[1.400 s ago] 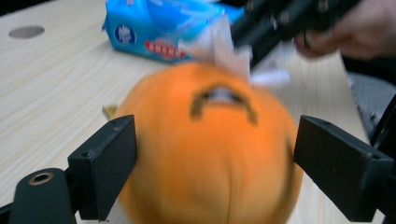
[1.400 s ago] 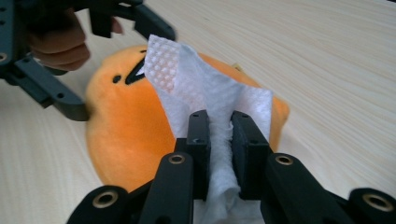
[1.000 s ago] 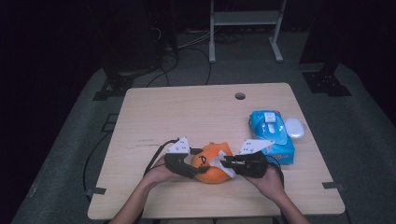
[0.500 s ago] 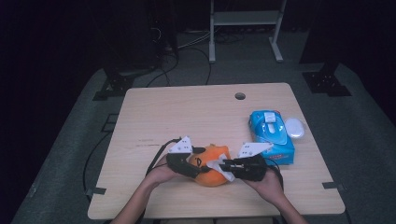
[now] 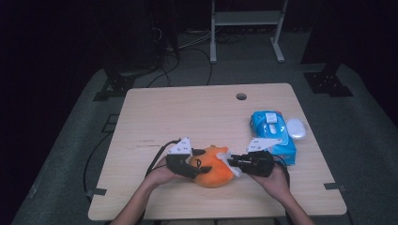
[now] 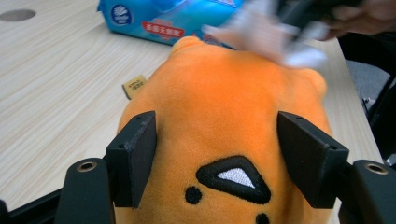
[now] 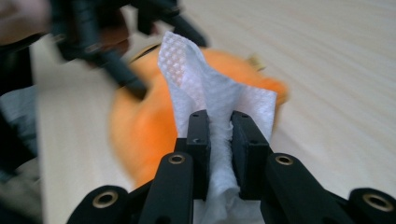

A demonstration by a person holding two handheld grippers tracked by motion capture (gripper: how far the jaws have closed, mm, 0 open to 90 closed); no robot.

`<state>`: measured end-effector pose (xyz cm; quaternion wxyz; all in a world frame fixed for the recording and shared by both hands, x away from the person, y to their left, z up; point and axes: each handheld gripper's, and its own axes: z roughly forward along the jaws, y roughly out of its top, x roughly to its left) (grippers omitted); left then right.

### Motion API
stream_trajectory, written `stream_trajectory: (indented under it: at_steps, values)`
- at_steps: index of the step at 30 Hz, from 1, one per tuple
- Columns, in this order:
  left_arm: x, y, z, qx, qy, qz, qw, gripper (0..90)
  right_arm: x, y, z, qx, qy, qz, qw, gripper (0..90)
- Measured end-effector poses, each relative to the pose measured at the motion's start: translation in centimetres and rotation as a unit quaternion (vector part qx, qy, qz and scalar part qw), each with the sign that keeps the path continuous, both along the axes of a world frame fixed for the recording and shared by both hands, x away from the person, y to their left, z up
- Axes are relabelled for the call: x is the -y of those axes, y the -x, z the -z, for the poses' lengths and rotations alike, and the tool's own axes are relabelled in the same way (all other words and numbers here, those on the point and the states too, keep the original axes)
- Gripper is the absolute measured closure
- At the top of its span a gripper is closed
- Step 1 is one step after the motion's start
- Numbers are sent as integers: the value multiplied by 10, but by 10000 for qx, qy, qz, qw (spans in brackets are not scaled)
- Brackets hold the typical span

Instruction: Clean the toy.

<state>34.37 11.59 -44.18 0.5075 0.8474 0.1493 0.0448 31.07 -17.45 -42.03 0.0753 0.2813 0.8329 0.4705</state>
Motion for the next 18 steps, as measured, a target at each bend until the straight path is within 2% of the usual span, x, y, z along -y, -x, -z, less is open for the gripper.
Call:
stream_trajectory:
  at_steps: [1,2,3,6,9,11,13,14,15,18]
  values:
    - [-2,-1,0,-29,0,-3,10000,307,-1,4,0,-15,-6,-136,9999,777]
    - [-2,-1,0,-29,0,-3,10000,306,-1,4,0,-15,-6,-136,9999,777]
    - [-4,-3,1,-102,56,-29,9999,306,-2,10,-1,-23,-1,-406,9992,776]
    - [-4,-2,2,-103,101,14,9999,307,-3,11,-2,21,35,-464,9989,772]
    - [-1,0,2,-21,90,142,9999,312,-2,6,-1,-40,-37,-325,9995,772]
    - [2,4,2,120,78,297,9995,323,-1,3,-1,-13,-48,-181,9998,772]
    - [7,9,2,301,24,511,9982,327,0,-2,-1,16,-65,-27,10000,772]
    - [7,9,2,301,24,511,9982,327,0,-2,-1,16,-65,-27,10000,772]
    - [11,14,1,475,-58,682,9965,326,2,-9,-1,12,-165,147,9998,772]
    - [14,17,1,570,-124,764,9954,325,6,-18,1,-57,-285,367,9989,772]
